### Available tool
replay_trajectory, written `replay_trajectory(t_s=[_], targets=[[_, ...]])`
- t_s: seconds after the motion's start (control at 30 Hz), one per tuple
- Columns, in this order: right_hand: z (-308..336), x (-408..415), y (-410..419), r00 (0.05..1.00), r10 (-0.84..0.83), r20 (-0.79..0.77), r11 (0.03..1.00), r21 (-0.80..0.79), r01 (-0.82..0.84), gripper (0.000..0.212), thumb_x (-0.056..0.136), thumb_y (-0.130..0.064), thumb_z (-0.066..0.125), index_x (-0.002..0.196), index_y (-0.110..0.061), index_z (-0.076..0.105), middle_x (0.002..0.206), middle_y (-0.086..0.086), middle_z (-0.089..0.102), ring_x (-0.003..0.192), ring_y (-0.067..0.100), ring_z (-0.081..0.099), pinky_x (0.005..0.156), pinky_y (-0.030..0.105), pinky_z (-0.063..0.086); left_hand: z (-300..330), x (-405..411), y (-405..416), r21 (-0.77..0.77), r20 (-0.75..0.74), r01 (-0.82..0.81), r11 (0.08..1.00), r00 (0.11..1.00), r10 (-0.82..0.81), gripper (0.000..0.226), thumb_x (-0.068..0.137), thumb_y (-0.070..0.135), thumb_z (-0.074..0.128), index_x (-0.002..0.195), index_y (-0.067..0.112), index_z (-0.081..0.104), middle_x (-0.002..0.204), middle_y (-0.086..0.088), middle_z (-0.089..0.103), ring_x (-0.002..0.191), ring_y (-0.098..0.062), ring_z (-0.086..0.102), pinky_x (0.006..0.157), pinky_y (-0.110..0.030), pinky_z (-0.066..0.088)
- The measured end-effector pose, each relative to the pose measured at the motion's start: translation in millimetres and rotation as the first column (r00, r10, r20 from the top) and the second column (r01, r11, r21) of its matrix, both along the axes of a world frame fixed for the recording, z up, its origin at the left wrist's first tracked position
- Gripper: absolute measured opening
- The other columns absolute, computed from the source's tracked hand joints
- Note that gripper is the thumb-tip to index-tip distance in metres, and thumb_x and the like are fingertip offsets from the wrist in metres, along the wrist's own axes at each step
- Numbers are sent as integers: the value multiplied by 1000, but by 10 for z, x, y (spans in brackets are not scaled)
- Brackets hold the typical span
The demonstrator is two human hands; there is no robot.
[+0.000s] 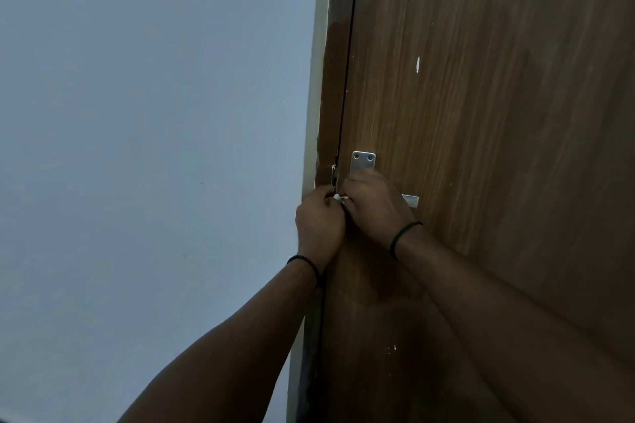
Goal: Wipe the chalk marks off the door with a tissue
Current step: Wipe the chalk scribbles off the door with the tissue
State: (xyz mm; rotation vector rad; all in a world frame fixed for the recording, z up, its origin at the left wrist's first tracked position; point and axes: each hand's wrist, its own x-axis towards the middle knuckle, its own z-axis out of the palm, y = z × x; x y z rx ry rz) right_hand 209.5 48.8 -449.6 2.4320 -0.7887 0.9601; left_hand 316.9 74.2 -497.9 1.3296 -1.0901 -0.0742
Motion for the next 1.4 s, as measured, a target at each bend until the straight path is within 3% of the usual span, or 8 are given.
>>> replay_trajectory(t_s=[0.2, 0.53, 0.67, 0.77, 0.93, 1.03, 1.13, 1.4], targets=[[-92, -124, 94, 994, 67, 87, 997, -39, -64, 7, 88, -8, 64, 93, -5, 68, 97, 12, 67, 91, 23, 59, 79, 33, 46, 1, -8, 15, 29, -59, 49, 998, 997, -48, 24, 97, 20, 49, 97, 24, 72, 72, 23, 60, 72, 12, 58, 58, -2, 40], [-117, -826, 15, 827, -120, 549, 915, 385, -123, 7, 90, -22, 65, 84, -18, 65, 81, -9, 64, 72, 5, 56, 57, 13, 36, 40, -325, 49, 7, -258, 182, 983, 951, -174, 27, 103, 18, 40, 91, 14, 64, 93, -15, 71, 91, -29, 68, 85, -46, 57], [-61, -783, -9, 513, -315, 799, 522, 597, -609, 10, 98, -15, 53, 101, -15, 62, 102, 7, 72, 86, 18, 71, 66, 22, 50, 86, -391, 118, -19, -305, 196, 980, 933, -193, 25, 104, 17, 41, 89, 19, 61, 95, -17, 71, 92, -31, 69, 87, -45, 57], [-204, -740, -4, 205, -553, 808, 123, 322, -939, 19, 102, -16, 45, 112, -7, 58, 102, 14, 72, 90, 24, 73, 77, 34, 56, 75, -312, 103, -18, -266, 188, 982, 946, -186, 26, 102, 19, 45, 86, 27, 63, 92, -8, 73, 90, -26, 70, 81, -41, 58], [-538, -367, 17, 204, -637, 744, -56, 219, -974, 17, 102, -10, 46, 111, -4, 60, 90, 16, 76, 89, 23, 73, 83, 38, 56, 96, -149, 119, -15, -147, 148, 989, 978, -148, 30, 96, 23, 51, 76, 39, 67, 77, 23, 71, 79, 4, 66, 64, -10, 50], [-453, -15, 67, 199, -581, 790, -83, 186, -979, 22, 103, -8, 43, 115, -6, 62, 89, 11, 77, 81, 18, 75, 69, 33, 59, 141, -96, 126, -21, -106, 110, 994, 988, -112, 32, 94, 24, 55, 72, 43, 68, 69, 32, 66, 74, 9, 63, 64, -13, 47], [-339, 180, 86, 139, -581, 802, -71, 121, -990, 22, 103, -5, 41, 109, -6, 62, 83, 9, 77, 74, 16, 76, 57, 29, 59, 169, -22, 137, -34, -114, 96, 995, 989, -99, 22, 94, 20, 58, 101, 25, 78, 88, 20, 72, 87, 0, 65, 82, -23, 52], [-463, -357, 10, -13, -543, 839, 104, 52, -993, 19, 100, -1, 45, 116, 0, 56, 94, 19, 76, 89, 24, 75, 89, 38, 57, 78, -64, 4, 4, -84, 157, 988, 984, -156, 25, 98, 25, 56, 117, 20, 72, 102, 12, 72, 86, 7, 61, 74, -14, 48]])
